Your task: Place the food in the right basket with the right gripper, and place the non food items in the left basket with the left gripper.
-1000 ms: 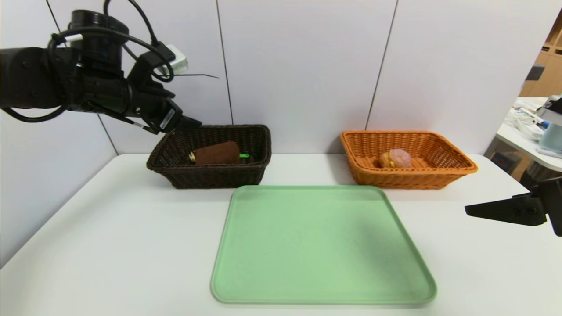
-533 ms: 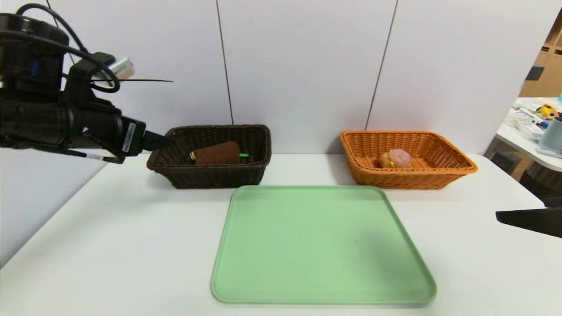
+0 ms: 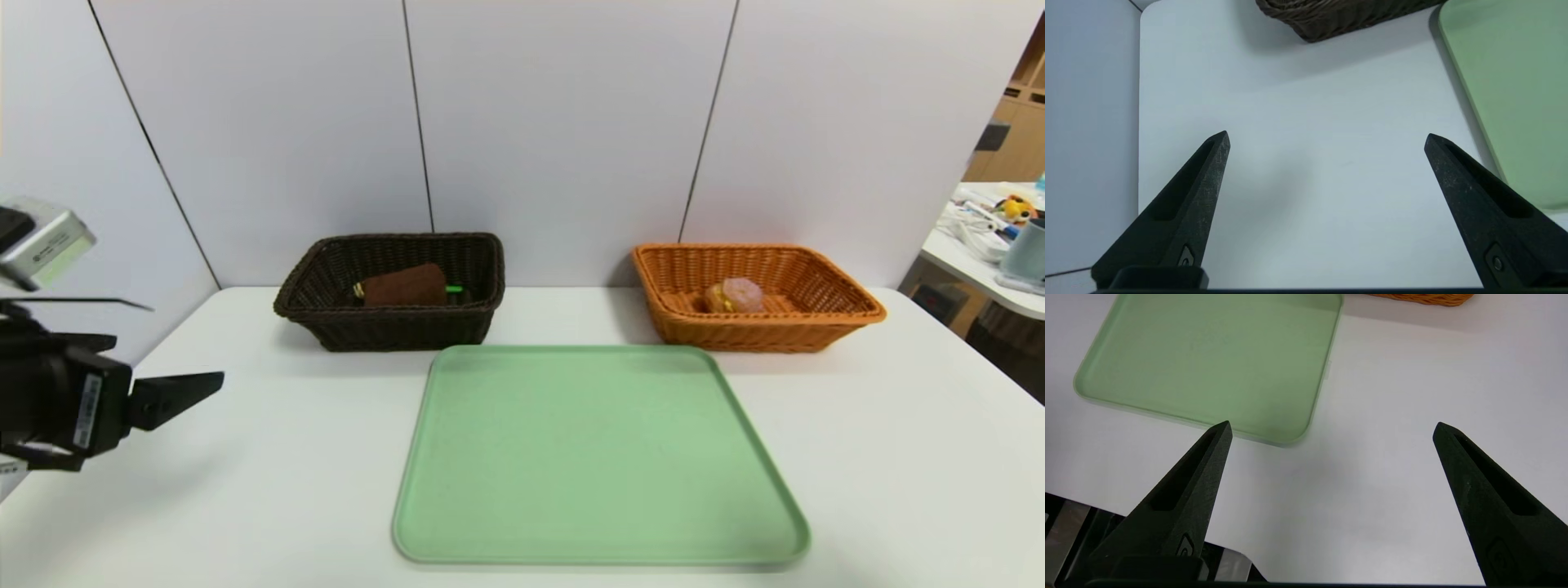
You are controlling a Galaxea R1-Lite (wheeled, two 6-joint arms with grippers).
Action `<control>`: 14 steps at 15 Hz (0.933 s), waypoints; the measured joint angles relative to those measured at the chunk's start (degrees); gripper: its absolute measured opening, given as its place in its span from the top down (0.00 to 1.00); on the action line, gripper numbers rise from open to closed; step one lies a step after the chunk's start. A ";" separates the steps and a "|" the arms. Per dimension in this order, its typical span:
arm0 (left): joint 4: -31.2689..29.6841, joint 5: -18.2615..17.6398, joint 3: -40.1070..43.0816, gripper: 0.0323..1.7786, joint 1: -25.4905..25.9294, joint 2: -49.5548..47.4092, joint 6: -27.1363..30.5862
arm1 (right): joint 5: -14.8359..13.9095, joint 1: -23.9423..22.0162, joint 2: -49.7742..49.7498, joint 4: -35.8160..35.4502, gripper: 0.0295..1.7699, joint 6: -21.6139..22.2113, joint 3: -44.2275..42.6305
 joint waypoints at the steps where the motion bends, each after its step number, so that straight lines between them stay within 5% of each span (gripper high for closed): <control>1: -0.29 0.05 3.08 0.05 0.00 -3.04 0.06 | 0.11 -0.55 -2.28 0.00 0.04 -0.15 1.49; 11: -2.15 -0.54 22.67 0.05 5.12 -25.58 1.90 | 3.73 -6.80 -16.64 0.80 0.04 -2.36 9.13; 14: -2.19 -0.65 26.71 0.05 5.60 -30.27 1.77 | 7.61 -8.70 -20.65 1.07 0.04 -4.82 11.28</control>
